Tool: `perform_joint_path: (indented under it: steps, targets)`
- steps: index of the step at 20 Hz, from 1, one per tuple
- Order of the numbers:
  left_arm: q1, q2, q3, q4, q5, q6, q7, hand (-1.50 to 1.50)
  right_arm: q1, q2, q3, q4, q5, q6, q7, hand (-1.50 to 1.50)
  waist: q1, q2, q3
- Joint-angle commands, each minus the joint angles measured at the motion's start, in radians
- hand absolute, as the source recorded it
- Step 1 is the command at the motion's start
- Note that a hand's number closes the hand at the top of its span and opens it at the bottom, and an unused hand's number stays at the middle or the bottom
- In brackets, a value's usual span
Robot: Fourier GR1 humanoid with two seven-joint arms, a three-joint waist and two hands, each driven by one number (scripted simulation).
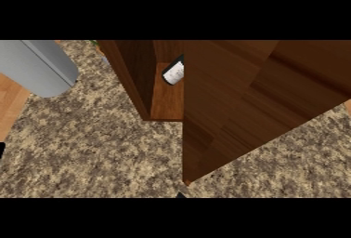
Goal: Pick up the wine, place it into the cabinet and close the cabinet
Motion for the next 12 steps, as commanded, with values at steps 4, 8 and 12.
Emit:
perform_joint_path:
  steps: [4, 8, 12]
  targets:
    - [-0.049, -0.011, 0.004, -0.016, 0.001, 0.016, 0.049, -1.50, -0.315, 0.147, -0.060, 0.227, -0.139, -0.132, -0.006, 1.50, 0.022, 0.008, 0.000]
    - [-0.072, -0.053, -0.022, 0.033, -0.021, 0.006, 0.046, -1.50, -0.498, 0.150, -0.134, 0.362, -0.237, -0.186, -0.043, 1.50, 0.015, 0.007, 0.001]
    - [-0.069, -0.044, 0.023, -0.008, -0.009, 0.038, 0.084, -1.50, -0.684, 0.152, -0.234, 0.549, -0.322, -0.200, -0.088, 1.50, 0.022, 0.006, 0.002]
